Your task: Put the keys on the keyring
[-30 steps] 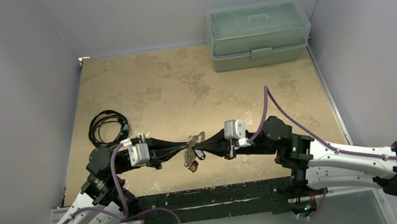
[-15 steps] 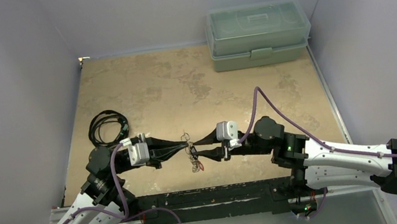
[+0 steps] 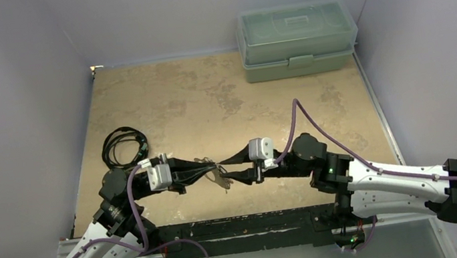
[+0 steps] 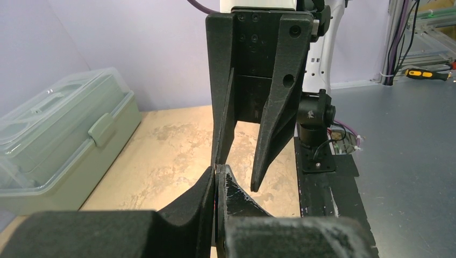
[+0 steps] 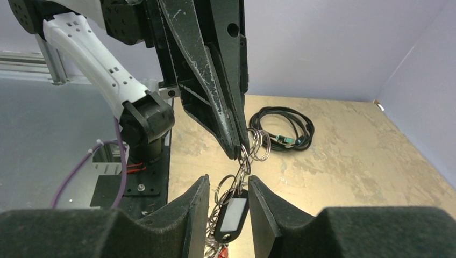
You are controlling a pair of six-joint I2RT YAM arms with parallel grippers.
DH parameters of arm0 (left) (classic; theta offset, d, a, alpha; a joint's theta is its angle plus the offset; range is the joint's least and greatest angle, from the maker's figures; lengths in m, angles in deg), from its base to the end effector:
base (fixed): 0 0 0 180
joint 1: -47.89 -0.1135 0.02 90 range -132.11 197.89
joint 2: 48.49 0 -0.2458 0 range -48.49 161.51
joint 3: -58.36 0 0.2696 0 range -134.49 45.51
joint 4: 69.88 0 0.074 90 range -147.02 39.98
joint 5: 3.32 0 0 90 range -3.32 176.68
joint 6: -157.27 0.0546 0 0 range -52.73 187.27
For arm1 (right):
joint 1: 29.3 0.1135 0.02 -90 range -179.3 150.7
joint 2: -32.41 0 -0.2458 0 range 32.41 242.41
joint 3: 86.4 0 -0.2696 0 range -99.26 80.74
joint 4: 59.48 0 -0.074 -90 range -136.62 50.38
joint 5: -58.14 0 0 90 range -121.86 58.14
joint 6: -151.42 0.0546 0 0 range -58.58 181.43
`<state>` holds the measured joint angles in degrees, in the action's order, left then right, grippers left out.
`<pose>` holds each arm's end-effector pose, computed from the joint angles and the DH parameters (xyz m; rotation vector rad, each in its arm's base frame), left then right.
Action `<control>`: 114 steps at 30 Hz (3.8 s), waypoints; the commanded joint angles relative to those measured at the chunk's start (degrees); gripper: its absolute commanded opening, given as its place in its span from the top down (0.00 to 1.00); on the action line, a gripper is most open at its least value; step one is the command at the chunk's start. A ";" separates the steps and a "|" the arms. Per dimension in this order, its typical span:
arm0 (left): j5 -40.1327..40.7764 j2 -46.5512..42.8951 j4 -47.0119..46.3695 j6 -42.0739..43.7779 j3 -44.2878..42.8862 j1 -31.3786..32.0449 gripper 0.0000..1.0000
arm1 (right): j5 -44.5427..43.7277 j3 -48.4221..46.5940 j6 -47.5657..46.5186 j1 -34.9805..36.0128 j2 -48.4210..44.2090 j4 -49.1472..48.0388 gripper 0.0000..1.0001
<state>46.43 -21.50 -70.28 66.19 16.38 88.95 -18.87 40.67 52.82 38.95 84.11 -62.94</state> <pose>0.1072 -0.1402 0.3255 1.0379 1.0137 -1.0640 0.0864 0.2497 0.3226 -1.1230 1.1047 0.9984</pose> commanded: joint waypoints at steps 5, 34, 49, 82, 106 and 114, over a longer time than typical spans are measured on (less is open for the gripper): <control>-0.18 -0.62 -3.71 -0.77 0.05 -0.39 1.00 | -2.12 1.28 0.73 0.13 -3.86 -3.11 0.65; -1.48 -0.09 -3.88 -1.02 0.08 -0.49 1.00 | 3.47 1.46 4.29 0.13 1.41 -1.70 0.60; -1.32 0.00 -3.89 -1.04 0.06 -0.50 1.00 | 2.92 0.97 4.12 0.13 1.56 -0.91 0.73; -1.30 -0.17 -3.89 -1.17 0.11 -0.57 1.00 | -2.04 -0.09 4.49 0.13 3.38 -2.54 0.73; -1.21 -0.07 -3.63 -1.05 -0.01 -0.61 1.00 | -0.34 -2.70 1.96 0.13 2.69 5.98 0.68; -1.22 -0.09 -3.66 -0.99 -0.14 -0.56 1.00 | 0.49 -3.22 1.10 0.13 1.70 8.57 0.64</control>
<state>45.68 -21.44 -70.30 65.77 16.38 88.78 -19.24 40.14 54.92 38.95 86.84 -55.62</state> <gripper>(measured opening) 0.007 0.383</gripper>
